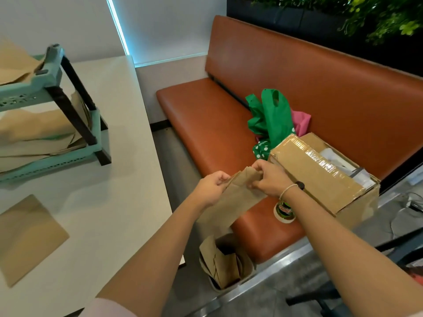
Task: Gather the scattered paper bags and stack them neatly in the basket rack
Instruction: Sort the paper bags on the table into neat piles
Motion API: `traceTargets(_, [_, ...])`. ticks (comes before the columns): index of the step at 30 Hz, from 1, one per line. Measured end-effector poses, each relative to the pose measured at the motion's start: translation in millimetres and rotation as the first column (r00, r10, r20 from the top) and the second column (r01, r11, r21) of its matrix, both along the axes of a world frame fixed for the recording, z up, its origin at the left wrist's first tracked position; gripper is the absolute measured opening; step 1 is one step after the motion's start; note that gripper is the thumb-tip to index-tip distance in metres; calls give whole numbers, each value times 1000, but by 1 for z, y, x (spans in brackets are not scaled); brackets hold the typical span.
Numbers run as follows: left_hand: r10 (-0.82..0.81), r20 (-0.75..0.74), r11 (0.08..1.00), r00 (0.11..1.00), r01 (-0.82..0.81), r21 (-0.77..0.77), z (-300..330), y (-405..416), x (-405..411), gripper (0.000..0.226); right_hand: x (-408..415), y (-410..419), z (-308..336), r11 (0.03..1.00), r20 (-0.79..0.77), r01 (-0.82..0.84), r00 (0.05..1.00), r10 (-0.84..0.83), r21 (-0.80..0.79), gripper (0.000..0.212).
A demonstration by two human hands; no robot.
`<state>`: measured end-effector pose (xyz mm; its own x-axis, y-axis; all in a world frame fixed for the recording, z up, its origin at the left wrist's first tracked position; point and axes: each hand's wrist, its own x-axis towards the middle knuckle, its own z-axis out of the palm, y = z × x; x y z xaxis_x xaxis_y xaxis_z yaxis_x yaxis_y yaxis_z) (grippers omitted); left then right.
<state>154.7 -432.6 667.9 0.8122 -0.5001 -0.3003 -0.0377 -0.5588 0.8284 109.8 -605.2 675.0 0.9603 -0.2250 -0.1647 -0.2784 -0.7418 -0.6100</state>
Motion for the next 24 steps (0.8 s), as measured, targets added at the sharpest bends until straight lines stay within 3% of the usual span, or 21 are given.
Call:
traceTargets(6, [69, 78, 989, 995, -78, 124, -14, 20, 7, 28, -9, 25, -77, 979, -259, -57, 966, 4, -196, 42])
traceTargets(12, [71, 111, 980, 991, -90, 177, -25, 36, 16, 24, -25, 61, -157, 992, -418, 15, 906, -65, -122, 30])
traceTargets(16, [50, 95, 984, 994, -66, 167, -26, 44, 19, 24, -24, 67, -194, 990, -443, 49, 891, -103, -132, 37])
traceTargets(24, [30, 95, 985, 995, -46, 164, -30, 53, 29, 23, 7, 85, -188, 1000, -503, -5, 864, -10, -27, 34])
